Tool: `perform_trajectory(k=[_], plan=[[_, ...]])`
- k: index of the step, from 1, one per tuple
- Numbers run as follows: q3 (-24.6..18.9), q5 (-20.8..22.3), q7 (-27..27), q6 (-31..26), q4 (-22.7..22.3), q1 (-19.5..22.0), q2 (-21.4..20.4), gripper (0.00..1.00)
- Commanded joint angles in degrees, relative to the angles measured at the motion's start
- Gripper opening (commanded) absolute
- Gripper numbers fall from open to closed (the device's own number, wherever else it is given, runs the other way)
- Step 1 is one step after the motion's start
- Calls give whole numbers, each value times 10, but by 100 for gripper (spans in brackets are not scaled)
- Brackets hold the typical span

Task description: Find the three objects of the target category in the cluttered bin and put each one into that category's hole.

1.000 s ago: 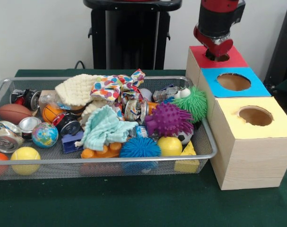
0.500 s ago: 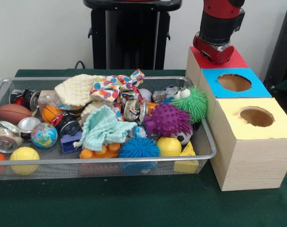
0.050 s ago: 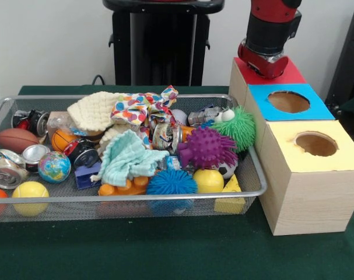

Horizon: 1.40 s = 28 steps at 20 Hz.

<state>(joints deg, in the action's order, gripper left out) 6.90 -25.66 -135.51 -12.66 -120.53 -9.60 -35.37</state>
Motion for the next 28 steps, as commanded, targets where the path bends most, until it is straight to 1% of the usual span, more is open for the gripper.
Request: perform_trajectory(k=[1, 3, 4, 6, 9, 12, 15, 19, 21, 25, 28], plan=[[20, 44, -43, 39, -15, 28, 2, 0], [56, 58, -41, -42, -18, 2, -55, 0], [84, 69, -43, -84, -8, -18, -78, 0], [119, 85, -57, -147, 12, -49, -106, 0], [139, 99, -74, -209, 36, -71, -126, 0], [148, 109, -80, -249, 49, -81, -140, 0], [152, 114, -78, -265, 54, -86, -148, 0], [154, 121, -65, -255, 56, -88, -149, 0], [156, 132, -44, -245, 41, -78, -162, 0], [152, 158, 4, -206, 5, -47, -183, 0], [152, 175, 10, -188, -2, -40, -186, 0]])
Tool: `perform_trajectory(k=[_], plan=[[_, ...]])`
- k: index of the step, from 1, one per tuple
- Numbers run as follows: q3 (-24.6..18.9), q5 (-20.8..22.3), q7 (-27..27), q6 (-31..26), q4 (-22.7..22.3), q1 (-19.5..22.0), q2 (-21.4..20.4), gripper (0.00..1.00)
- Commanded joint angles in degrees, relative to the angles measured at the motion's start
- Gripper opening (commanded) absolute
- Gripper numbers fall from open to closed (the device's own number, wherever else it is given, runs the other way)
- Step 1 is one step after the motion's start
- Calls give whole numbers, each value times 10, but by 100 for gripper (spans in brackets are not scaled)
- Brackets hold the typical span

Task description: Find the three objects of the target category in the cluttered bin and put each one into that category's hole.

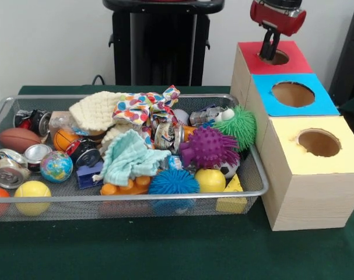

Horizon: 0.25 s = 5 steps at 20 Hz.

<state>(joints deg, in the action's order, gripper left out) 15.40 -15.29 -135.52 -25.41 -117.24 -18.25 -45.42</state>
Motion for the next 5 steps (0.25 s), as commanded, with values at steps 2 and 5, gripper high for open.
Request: perform_trajectory(k=[2, 5], plan=[[57, 73, 11, -44, -45, 57, -86, 0], [45, 80, 11, -18, -55, 69, -85, 0]])
